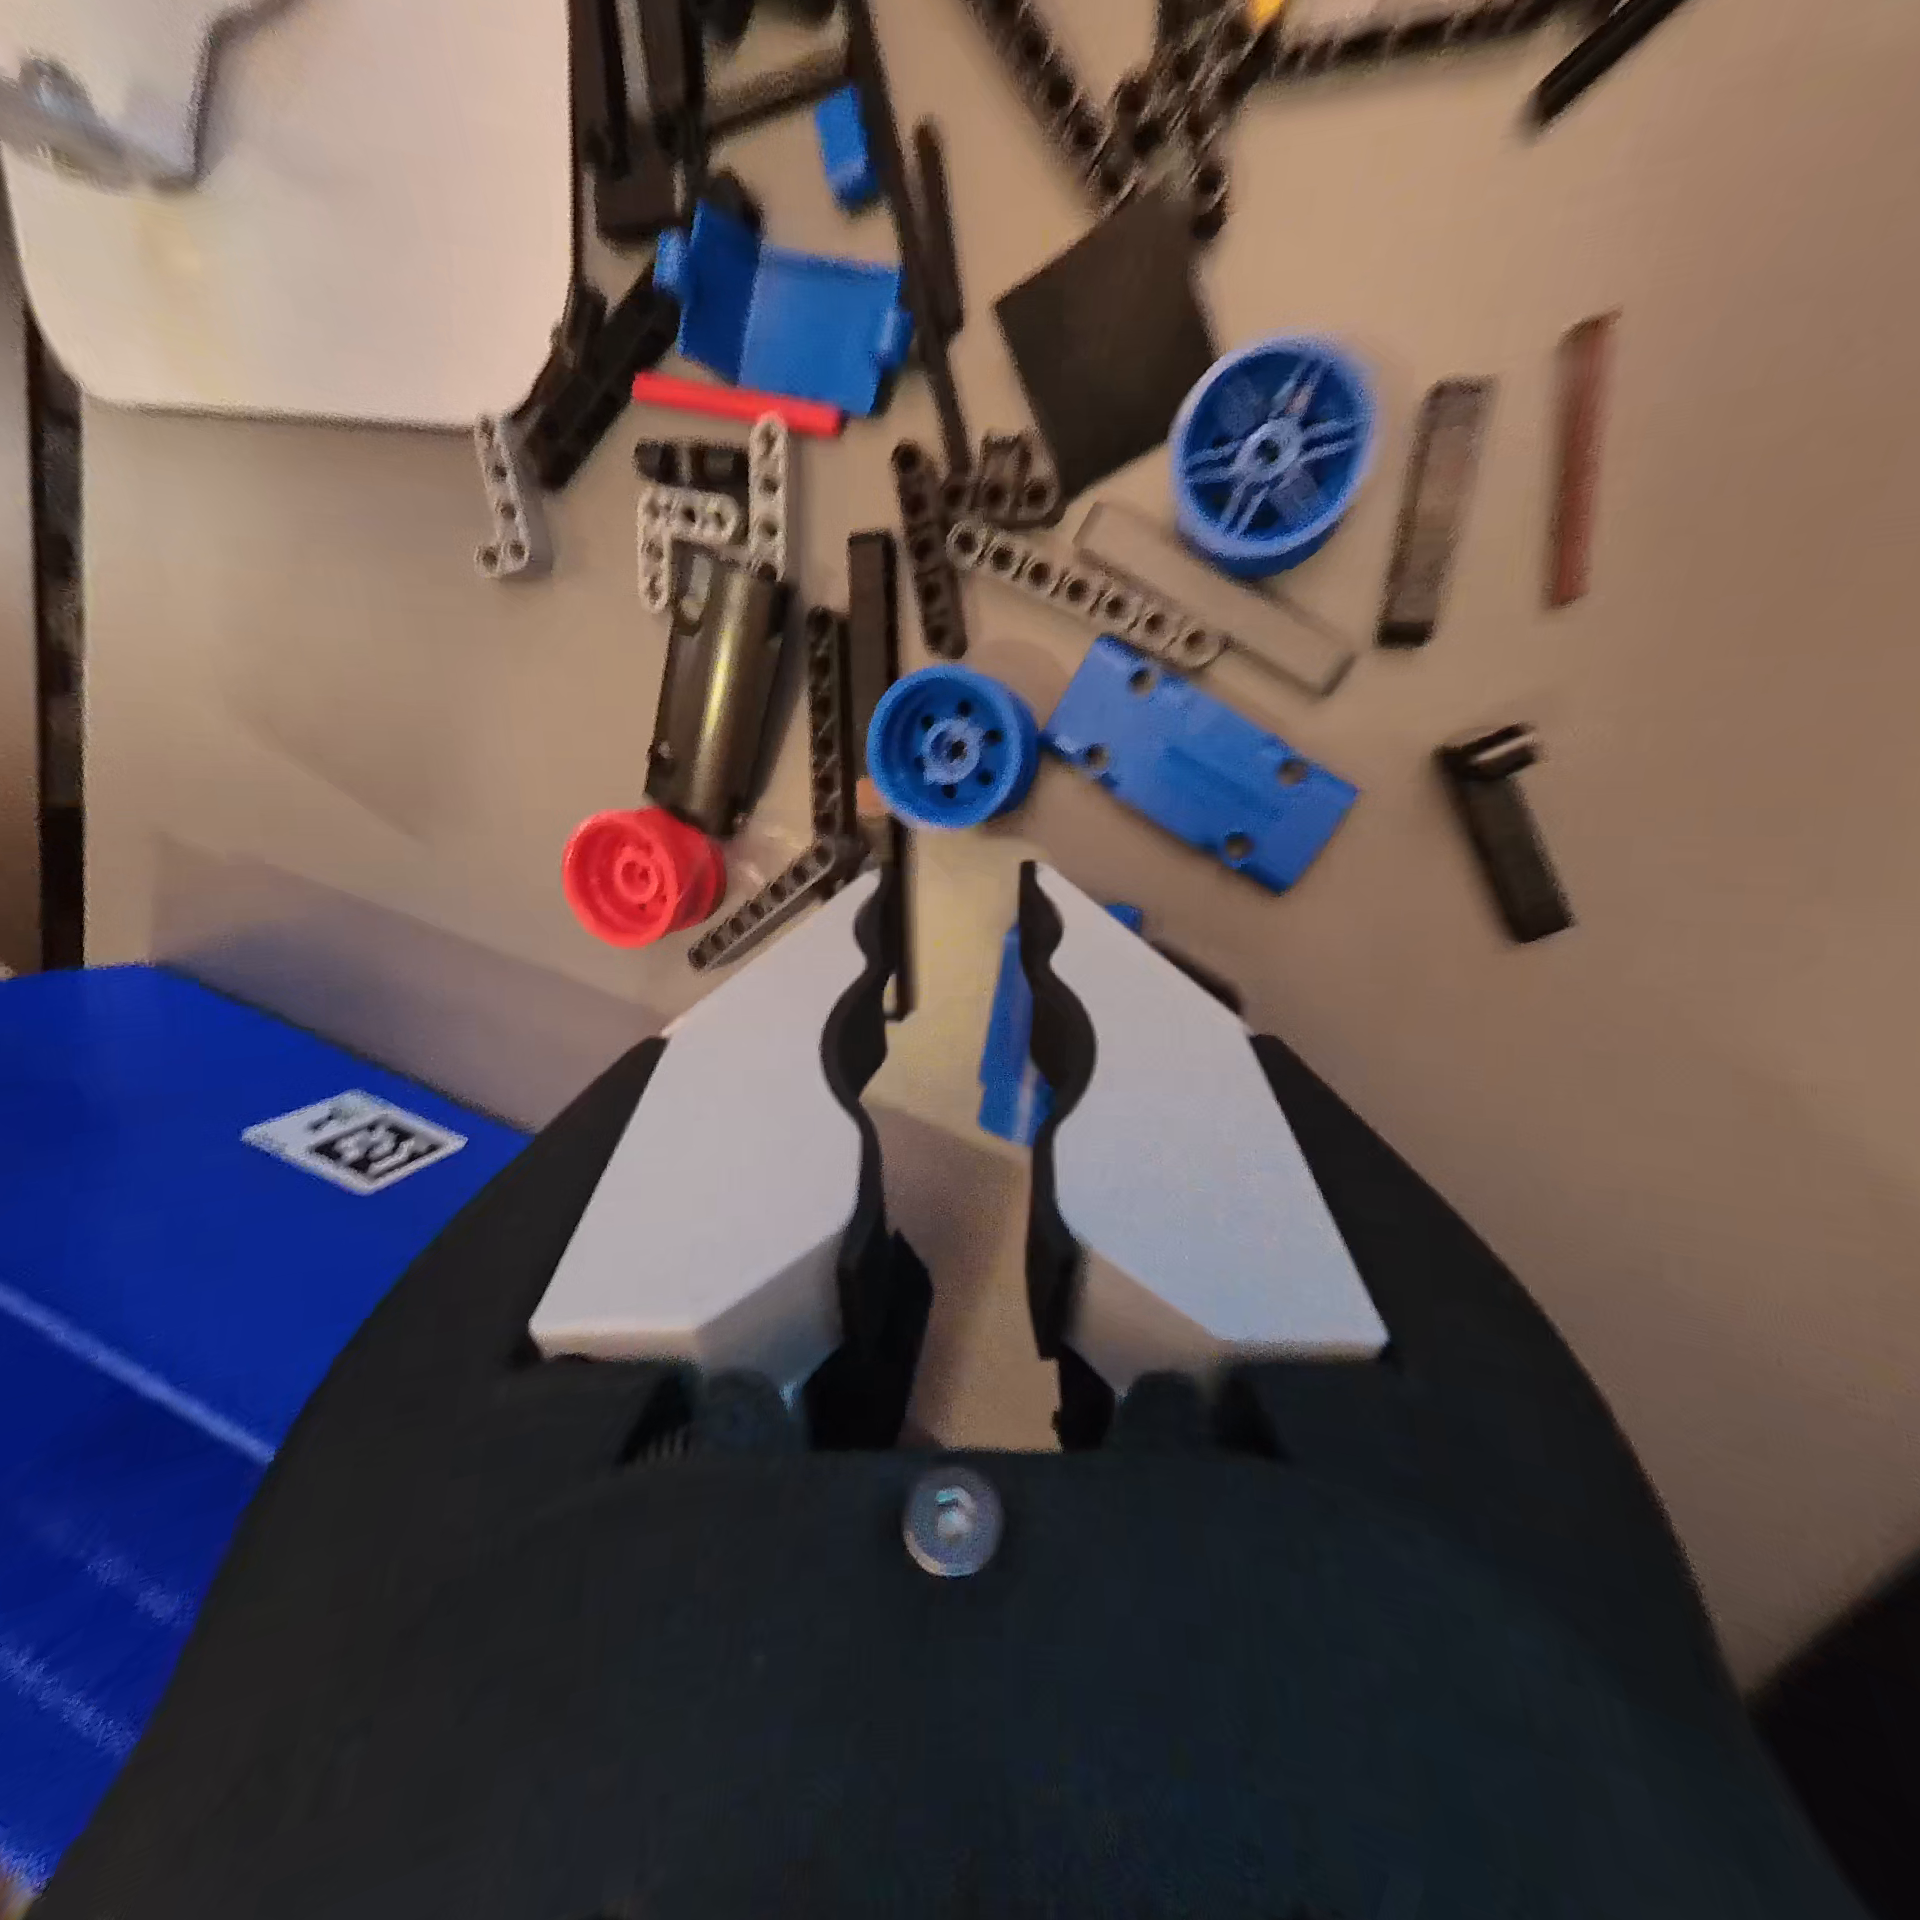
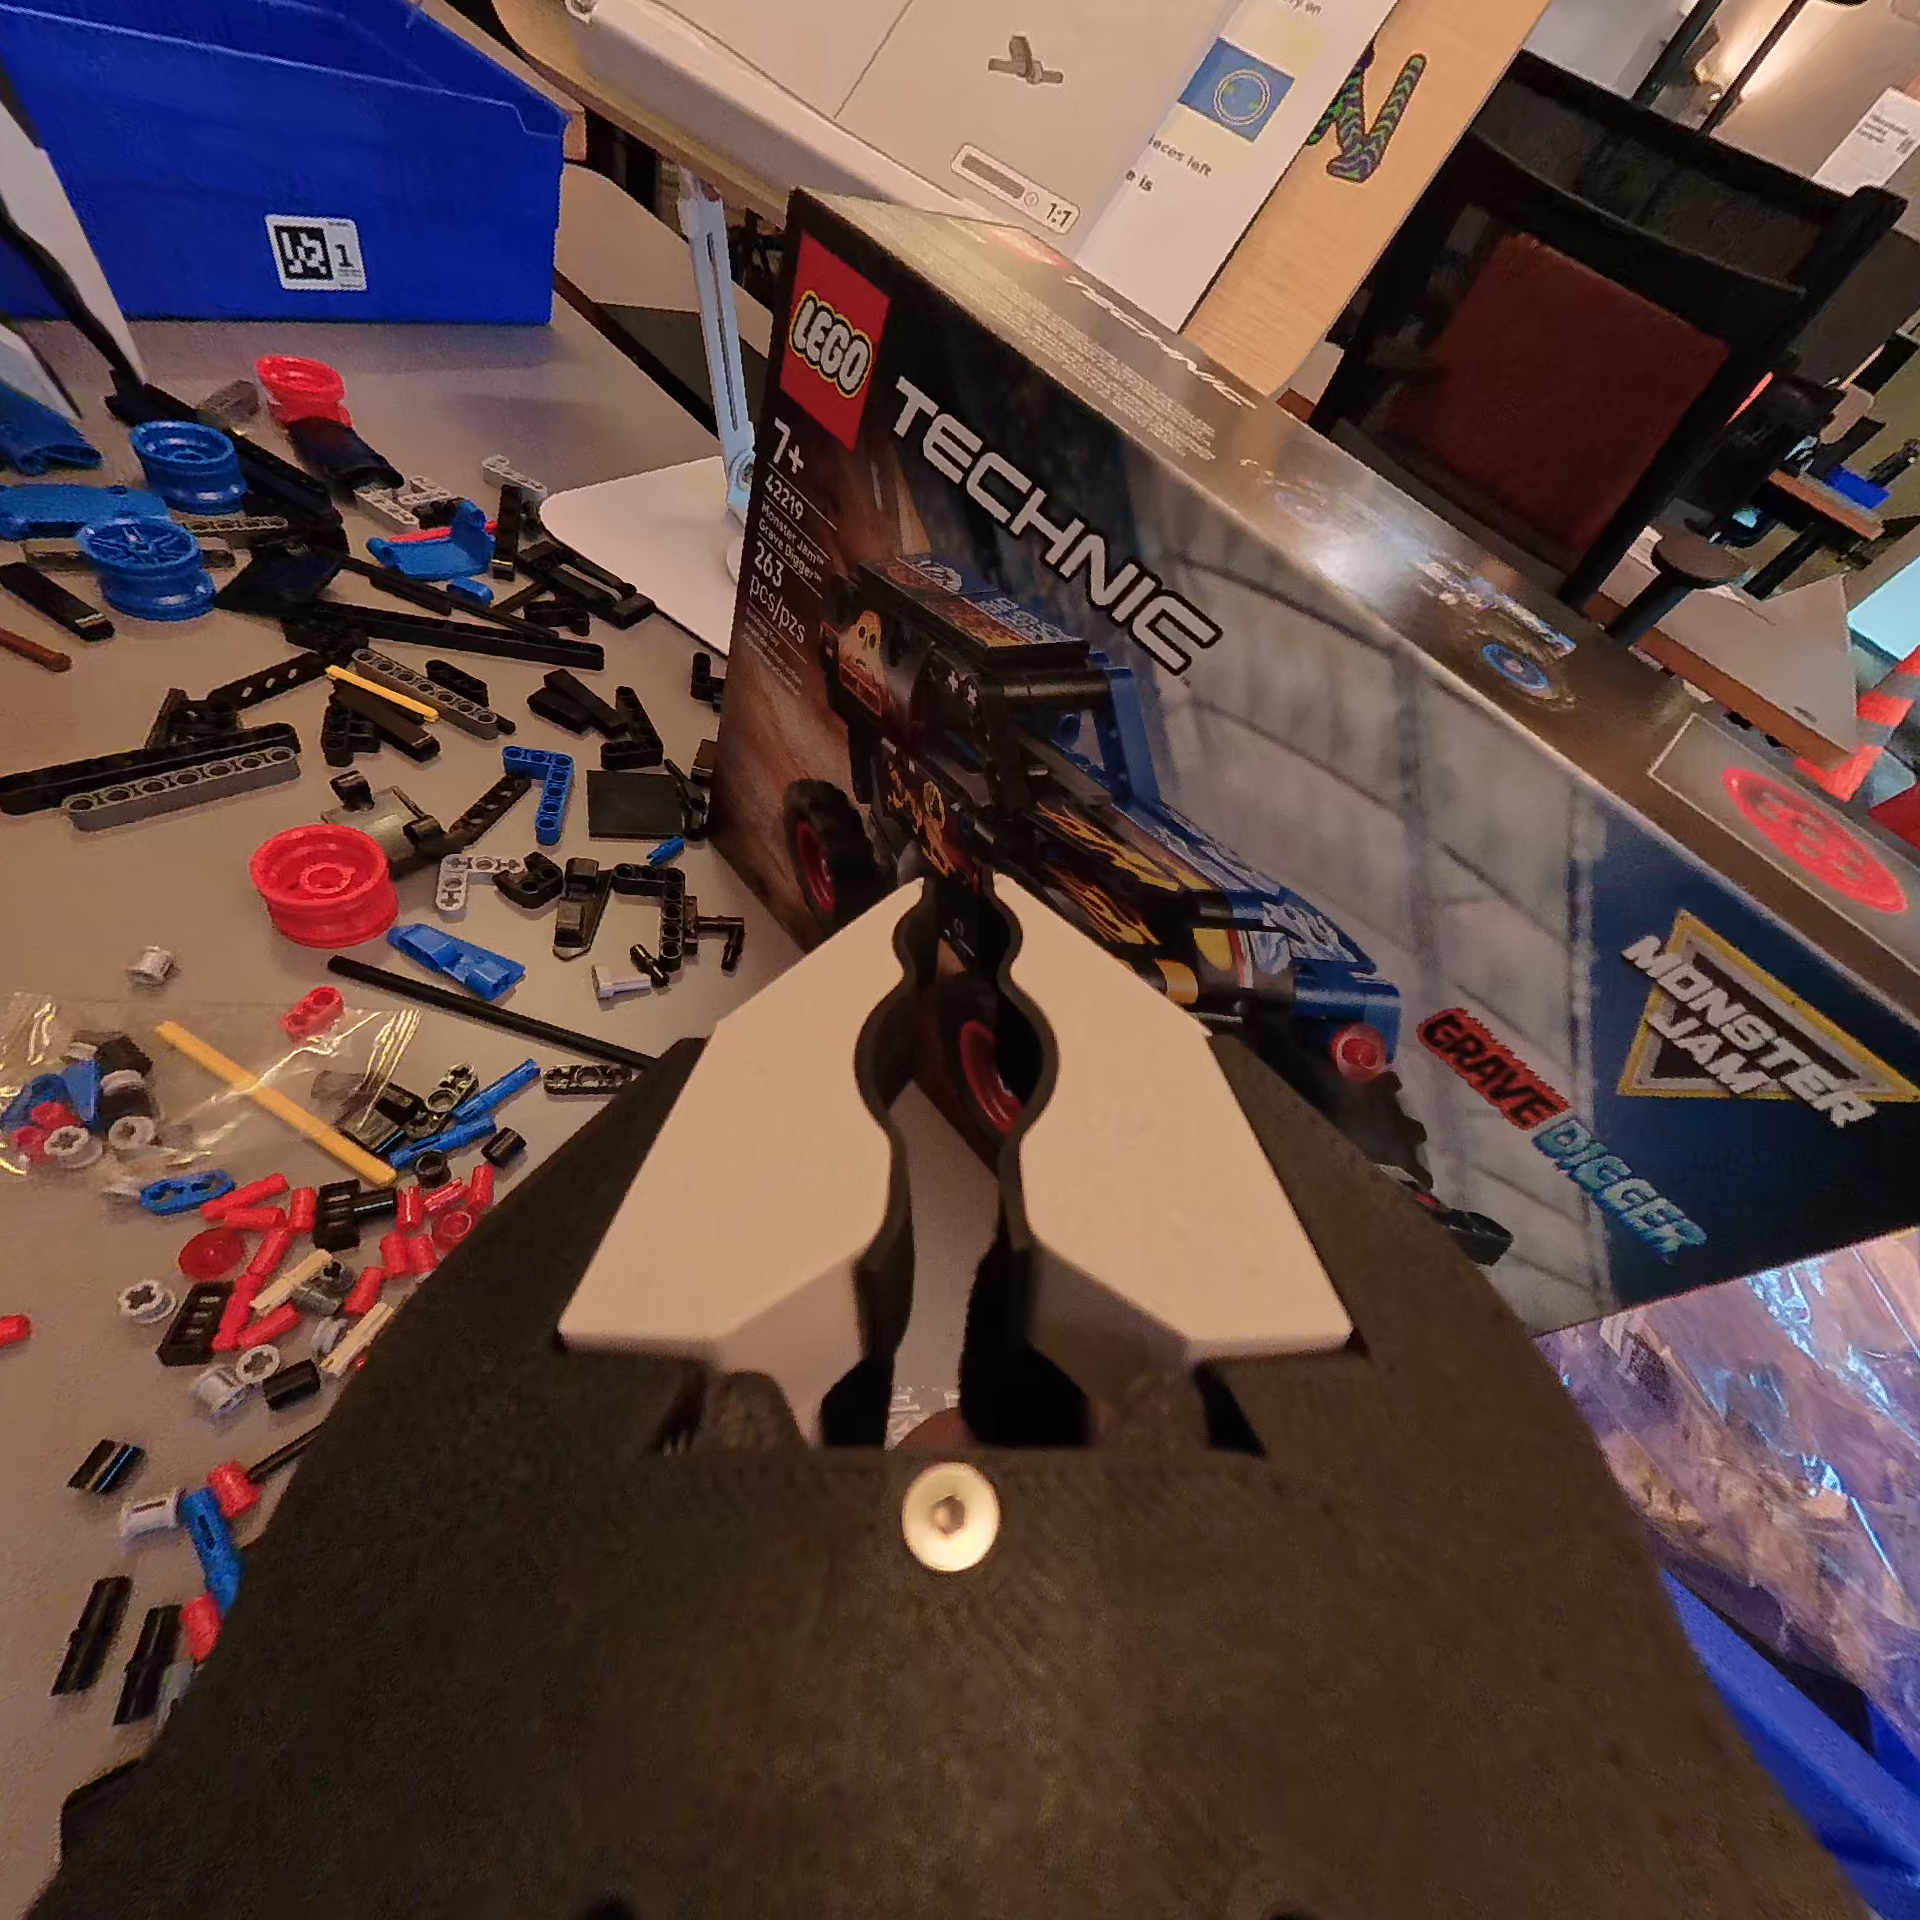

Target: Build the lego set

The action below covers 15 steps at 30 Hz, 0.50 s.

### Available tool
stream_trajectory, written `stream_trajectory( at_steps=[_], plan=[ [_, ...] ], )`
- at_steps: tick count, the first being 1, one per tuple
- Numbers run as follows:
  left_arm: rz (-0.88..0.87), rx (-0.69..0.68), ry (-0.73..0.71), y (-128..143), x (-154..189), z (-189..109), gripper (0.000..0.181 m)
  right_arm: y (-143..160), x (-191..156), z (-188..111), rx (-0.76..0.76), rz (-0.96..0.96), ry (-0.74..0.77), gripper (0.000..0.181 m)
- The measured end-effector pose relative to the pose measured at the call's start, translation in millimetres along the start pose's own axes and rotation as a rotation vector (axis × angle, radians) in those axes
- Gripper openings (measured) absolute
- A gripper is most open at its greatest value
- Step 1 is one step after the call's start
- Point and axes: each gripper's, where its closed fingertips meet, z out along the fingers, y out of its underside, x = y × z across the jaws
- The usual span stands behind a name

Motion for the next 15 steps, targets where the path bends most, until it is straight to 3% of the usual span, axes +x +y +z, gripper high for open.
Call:
stream_trajectory(
  at_steps=[3, 8, 15],
  plan=[
    [0.034, 0.080, 0.037, -18, 14, -6, 0.027, 0, -2, 1, -0.001, -0.002, -0.004, 0.006],
    [0.087, 0.036, 0.054, -17, 23, 4, 0.040, 1, -2, 3, -0.008, -0.005, -0.006, 0.006],
    [0.064, -0.020, 0.015, -1, 14, 2, 0.029, -1, -1, 1, -0.003, -0.006, -0.003, 0.006]
  ],
)
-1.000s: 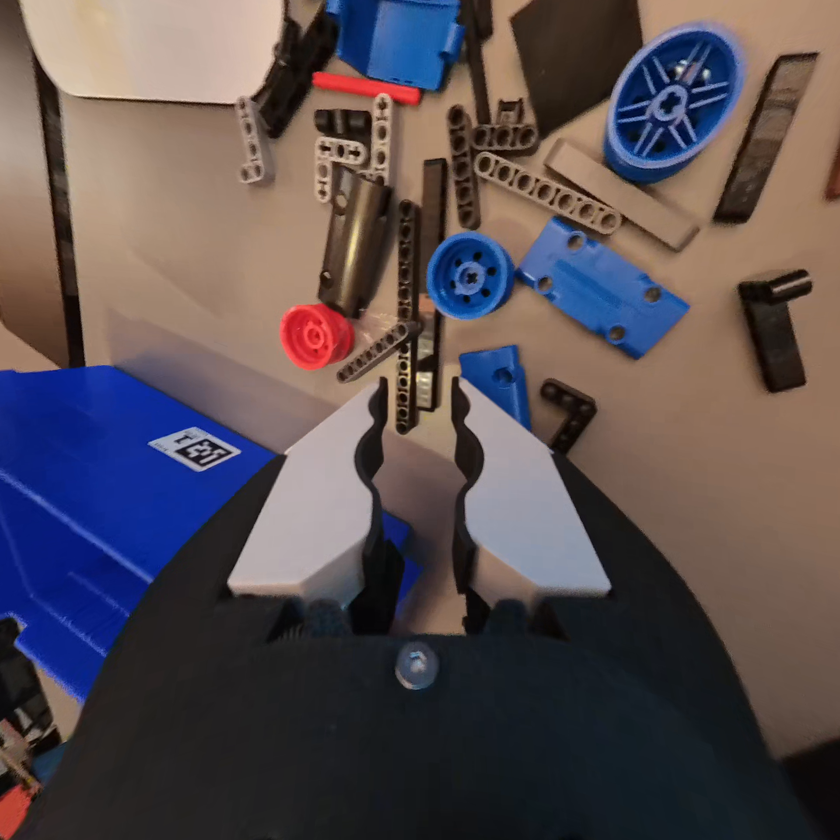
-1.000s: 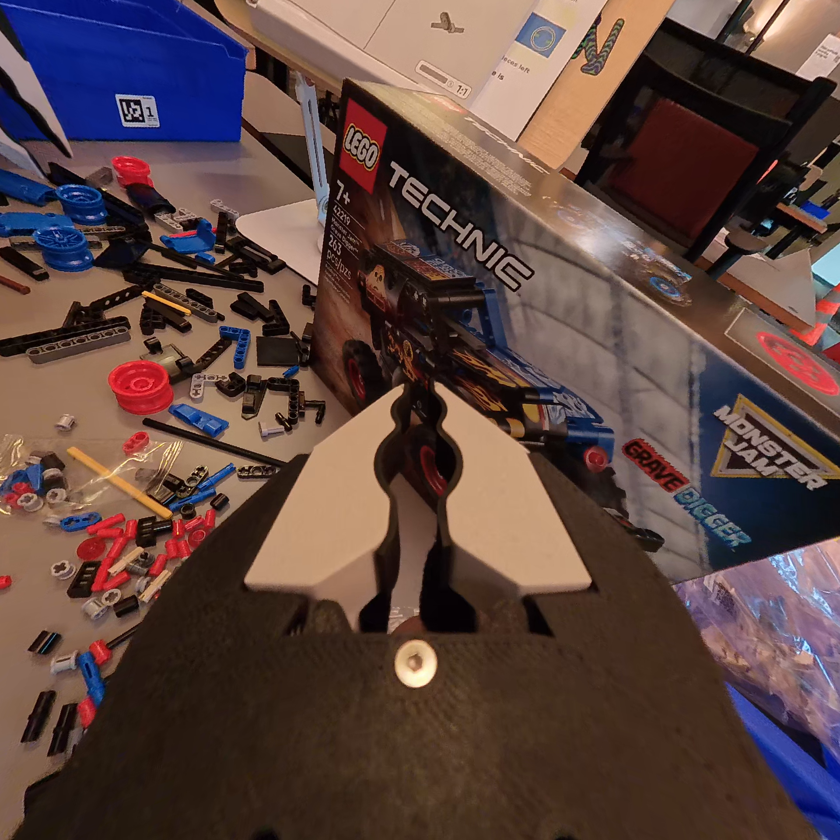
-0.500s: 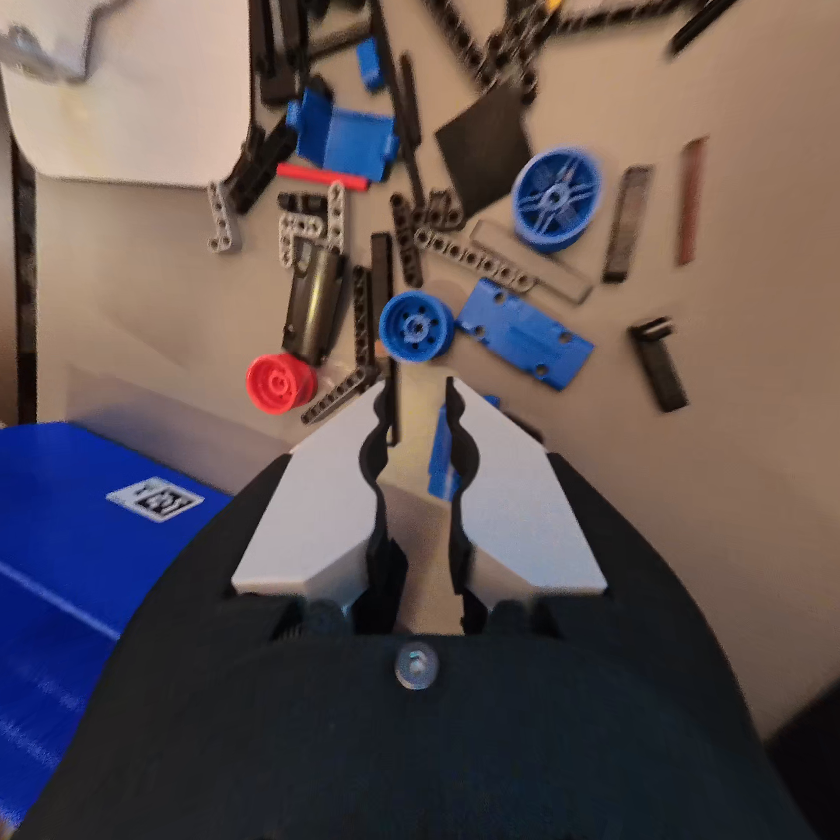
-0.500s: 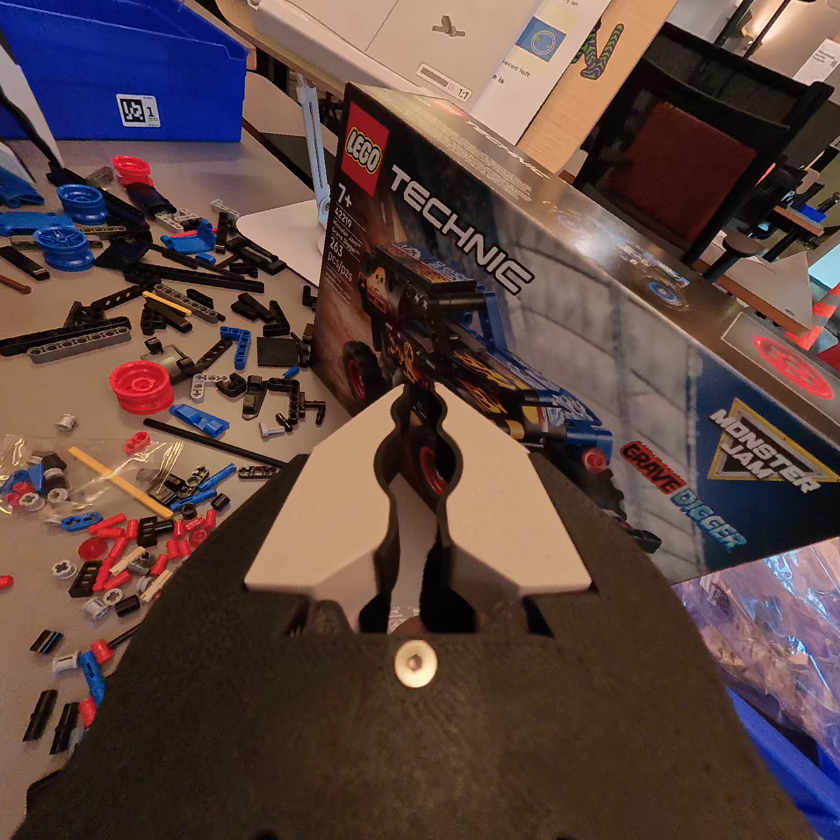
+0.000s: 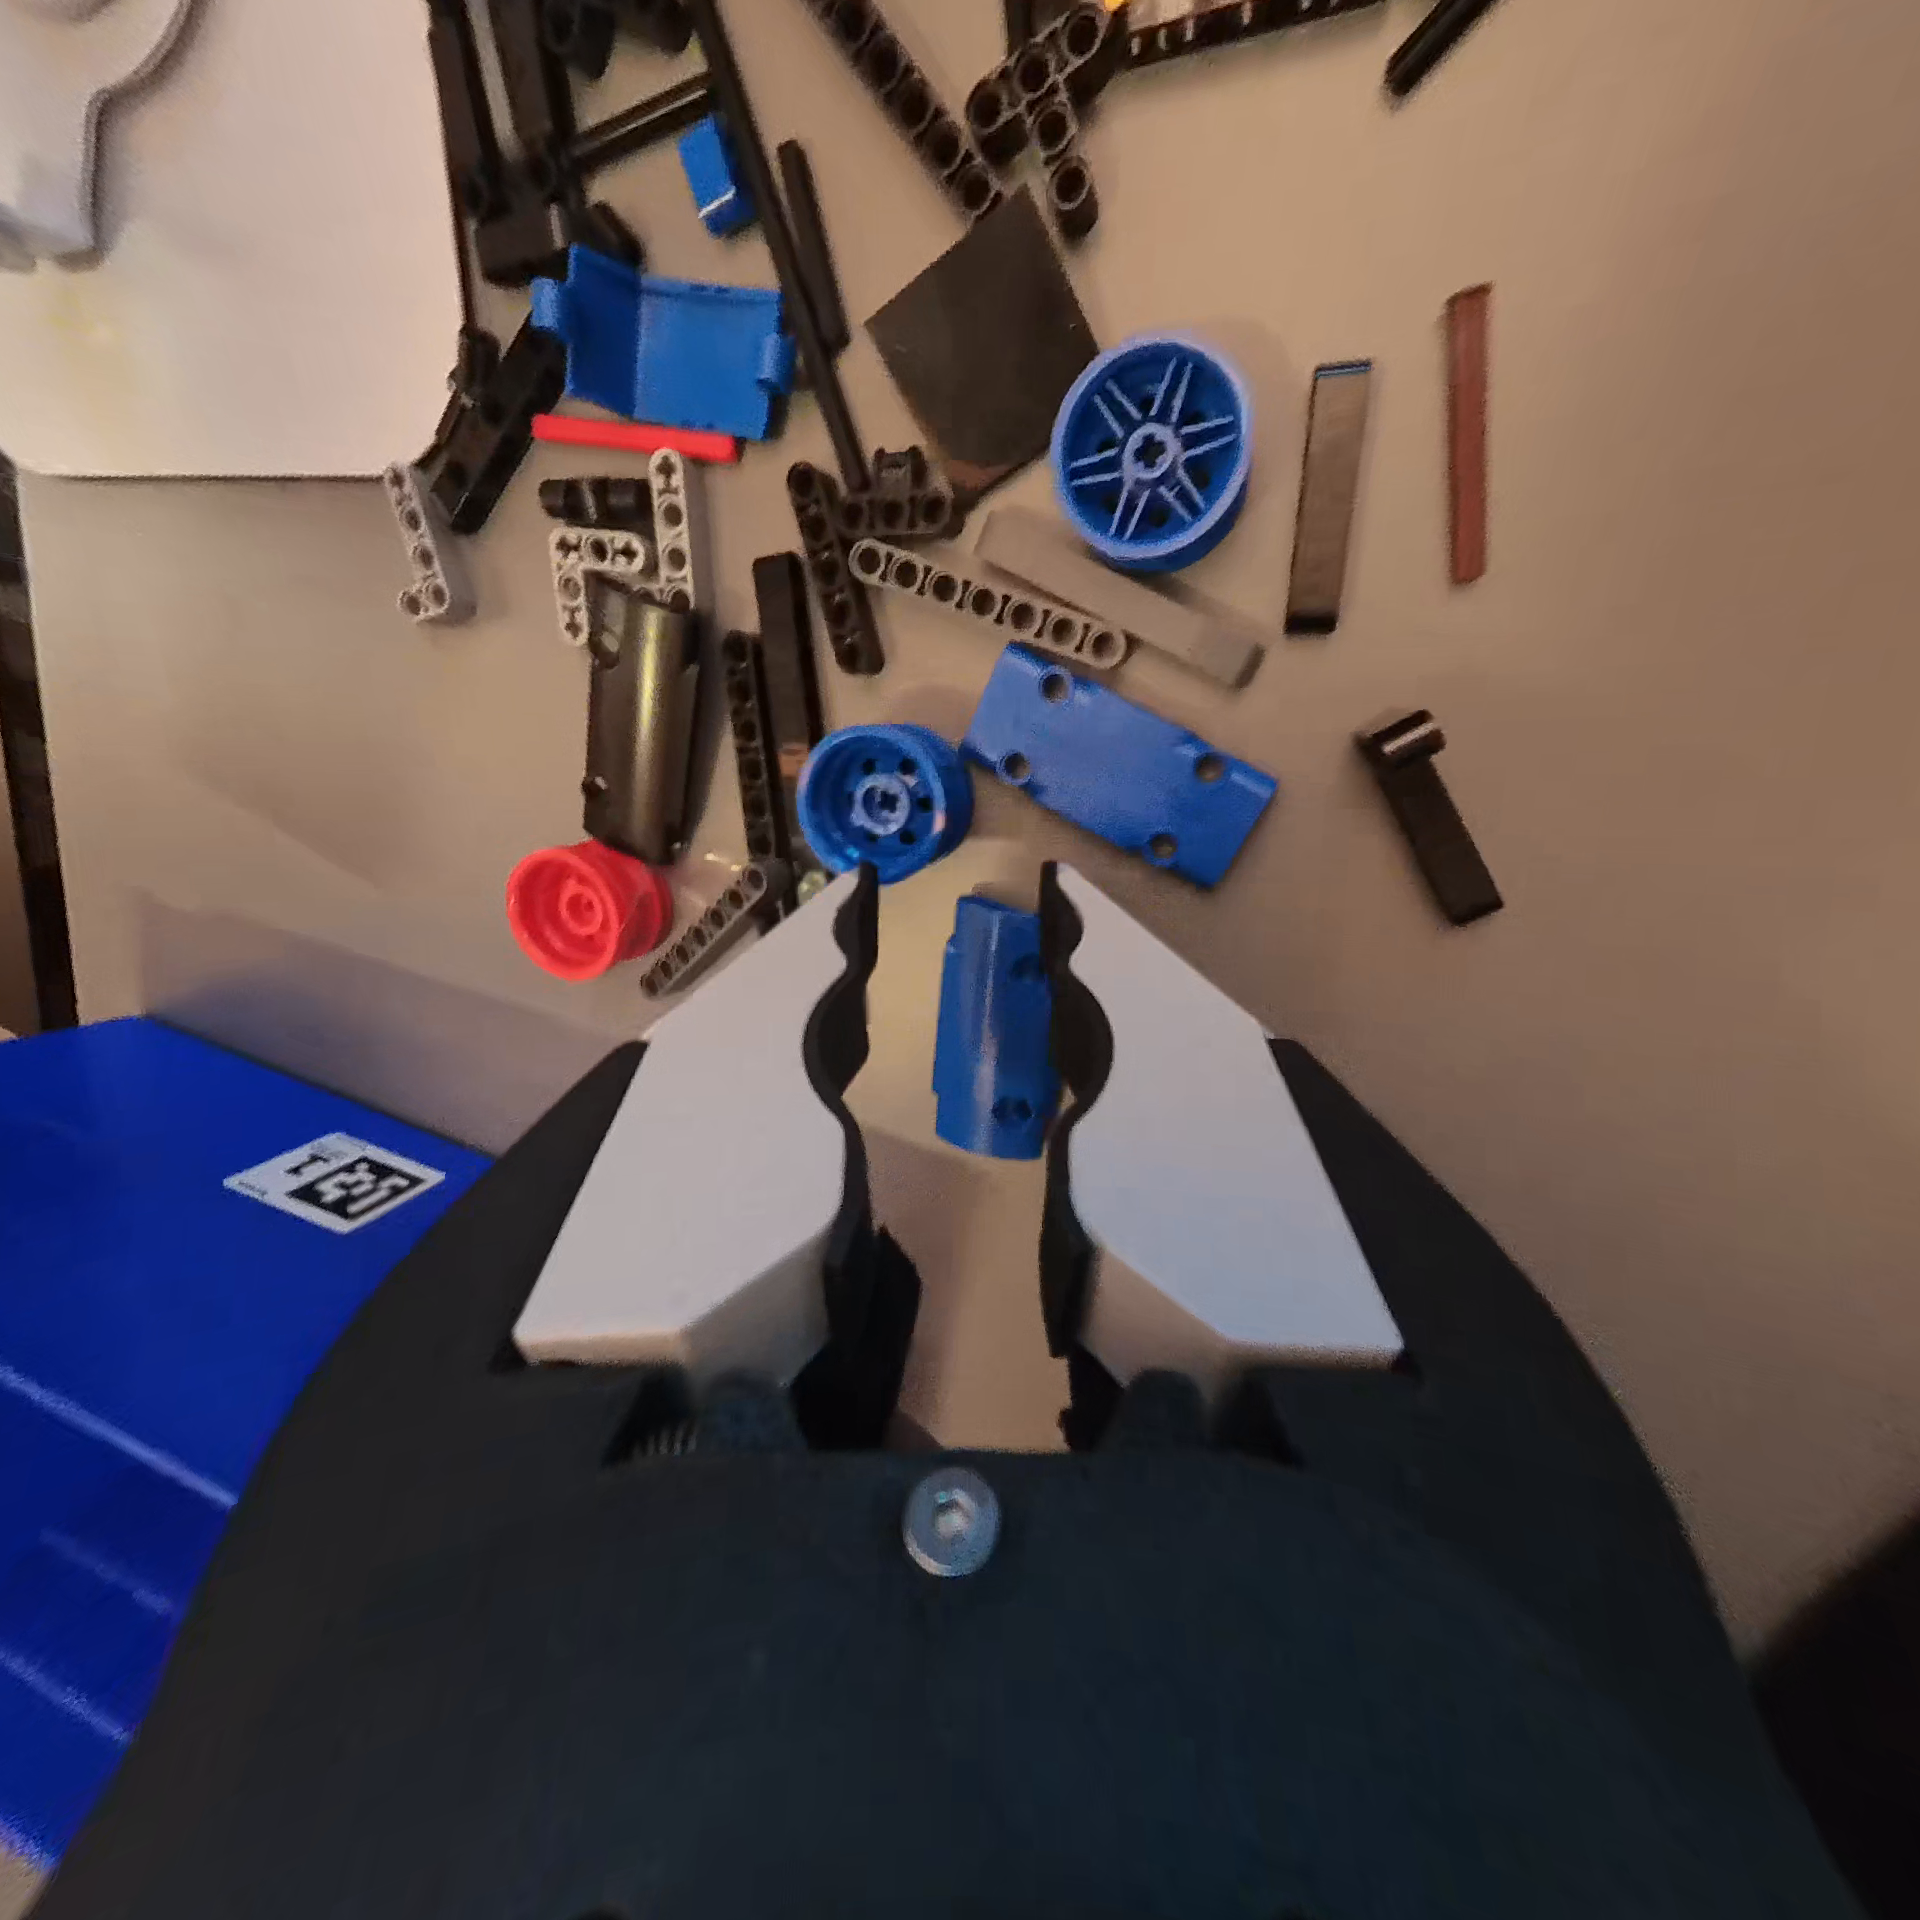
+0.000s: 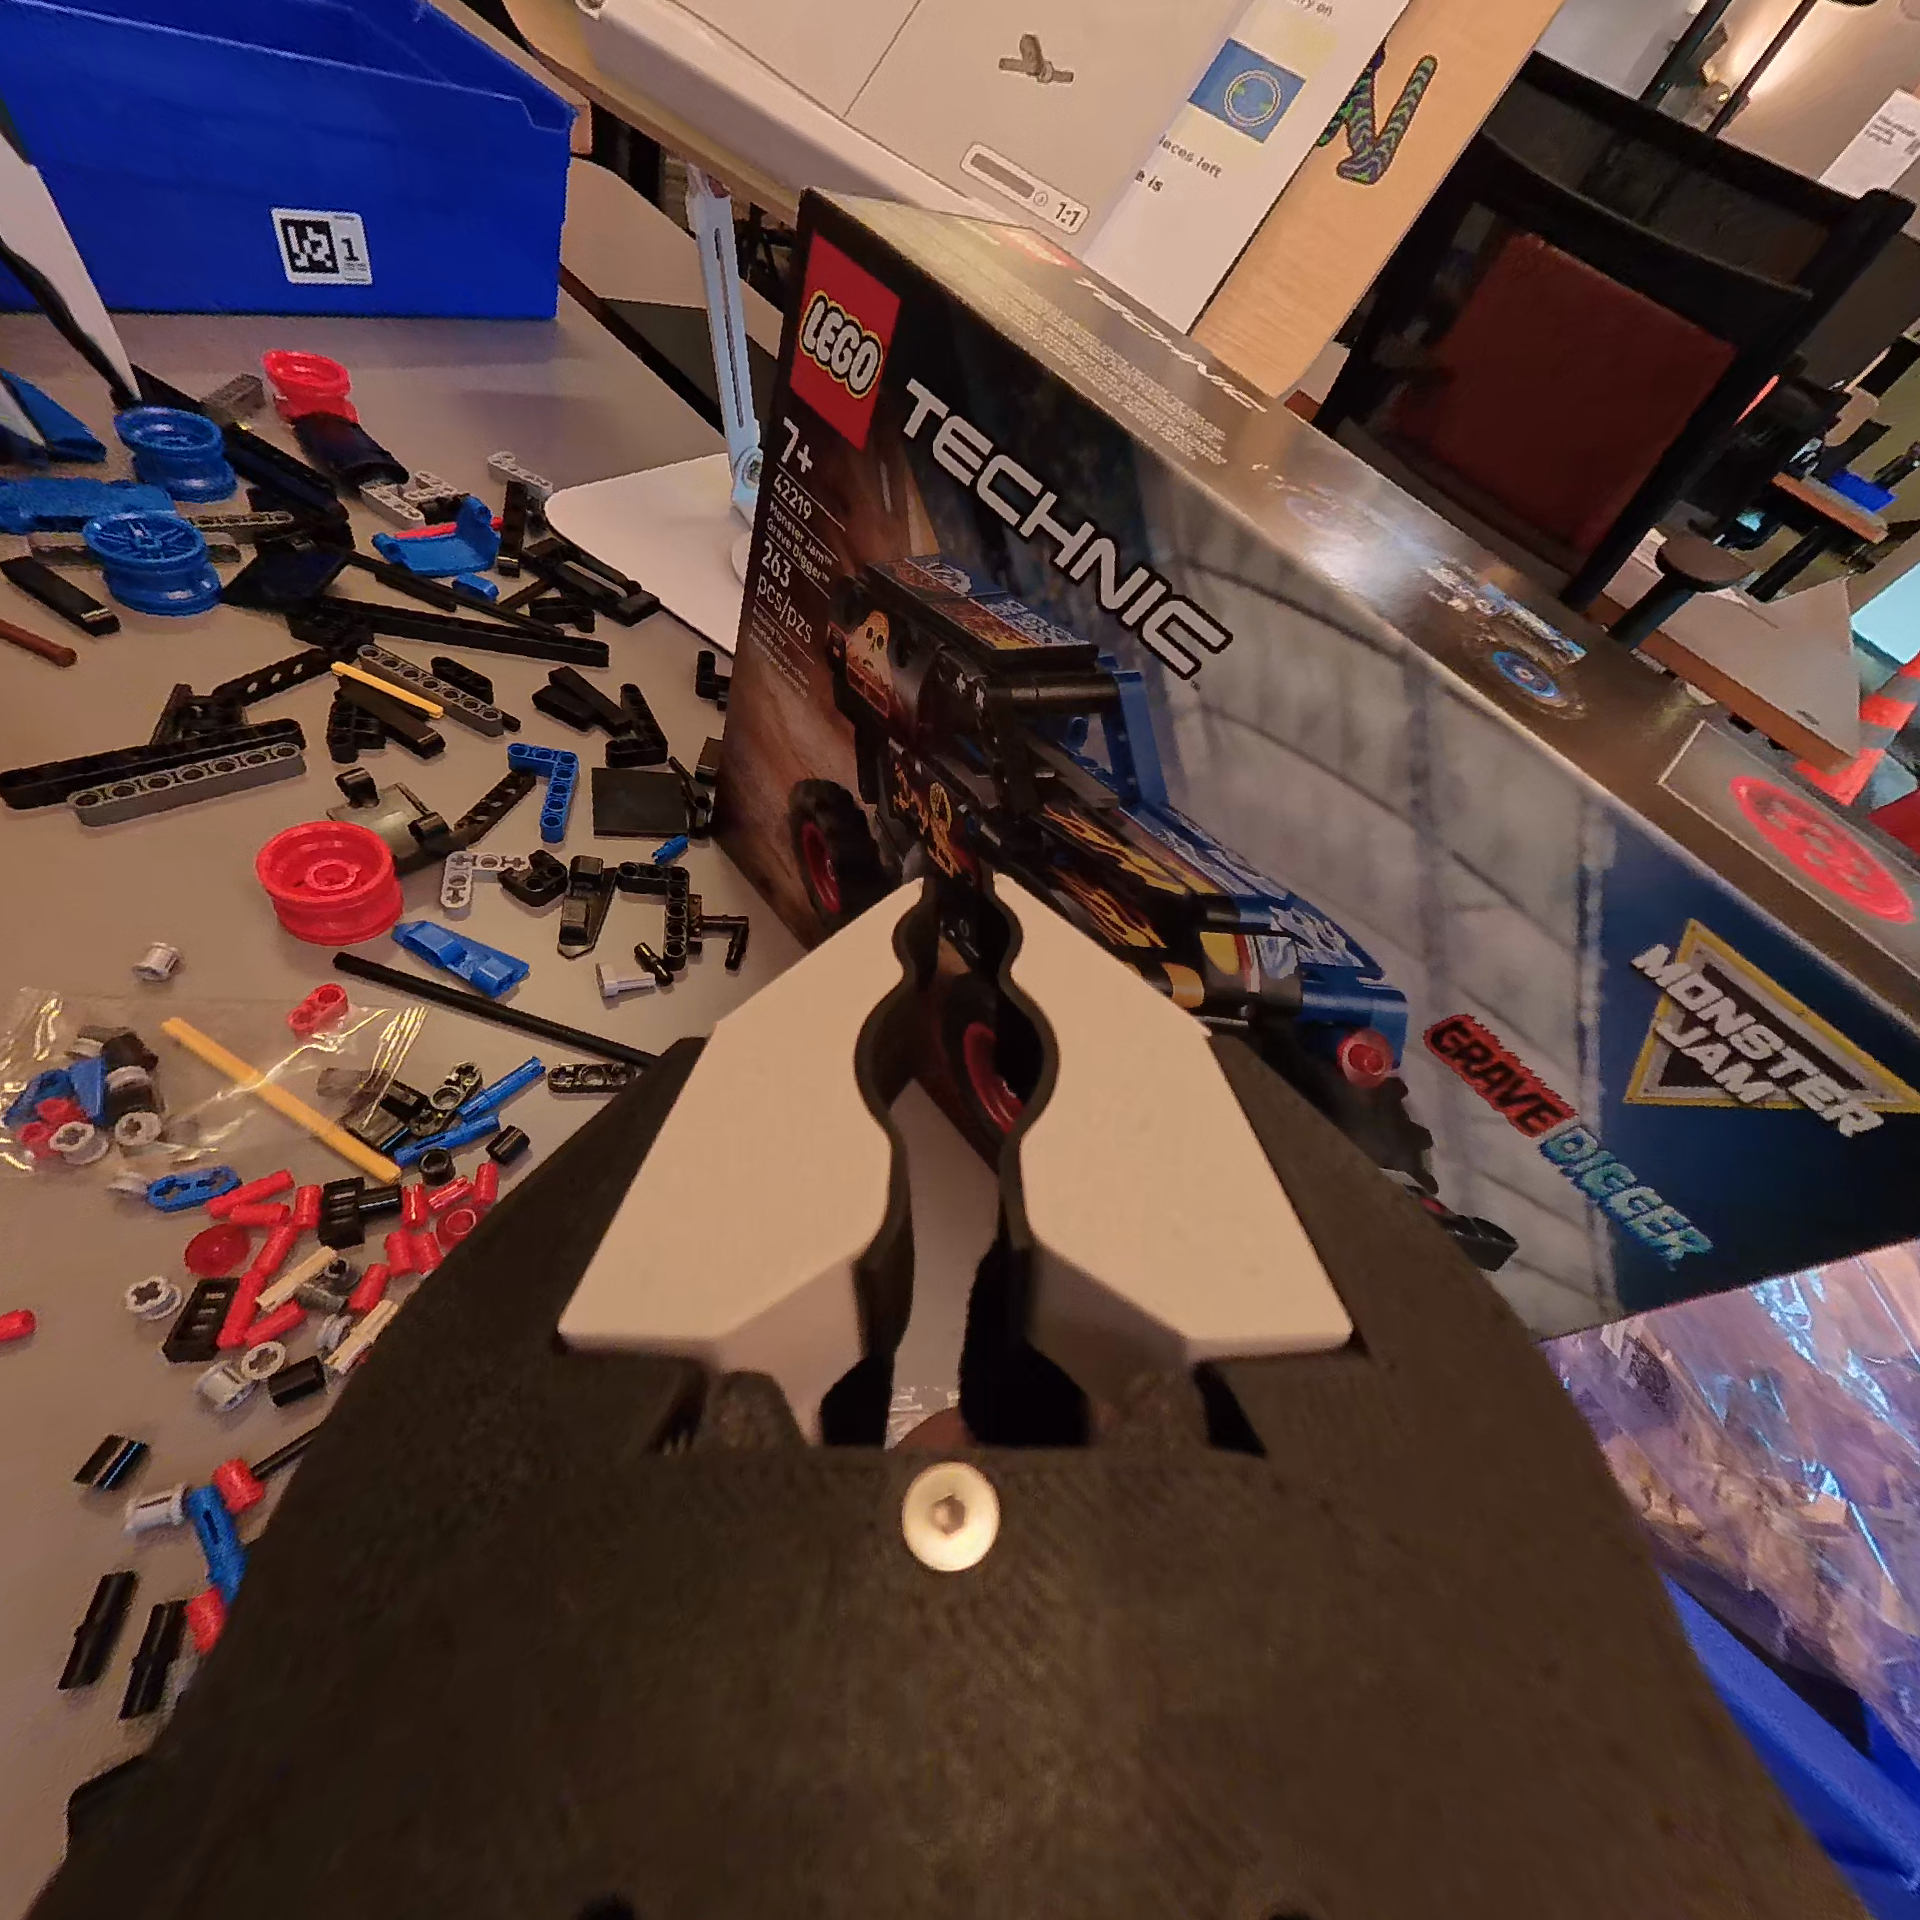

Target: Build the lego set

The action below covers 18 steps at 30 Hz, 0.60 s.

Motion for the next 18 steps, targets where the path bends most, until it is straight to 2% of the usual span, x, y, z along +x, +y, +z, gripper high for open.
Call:
stream_trajectory(
  at_steps=[4, 7, 11, 18],
  plan=[
    [-0.041, 0.017, 0.053, 7, 8, -13, 0.028, 1, -1, 1, -0.005, -0.002, -0.002, 0.006],
    [-0.045, -0.024, 0.106, 19, 20, -16, 0.026, 2, -1, 1, -0.007, -0.001, -0.003, 0.006],
    [-0.041, -0.097, 0.132, 31, 29, -10, 0.024, 3, -1, 1, -0.011, -0.001, -0.005, 0.006],
    [-0.020, -0.118, 0.173, 30, 38, -3, 0.007, 3, -1, 2, -0.010, -0.002, -0.005, 0.006]
  ],
)
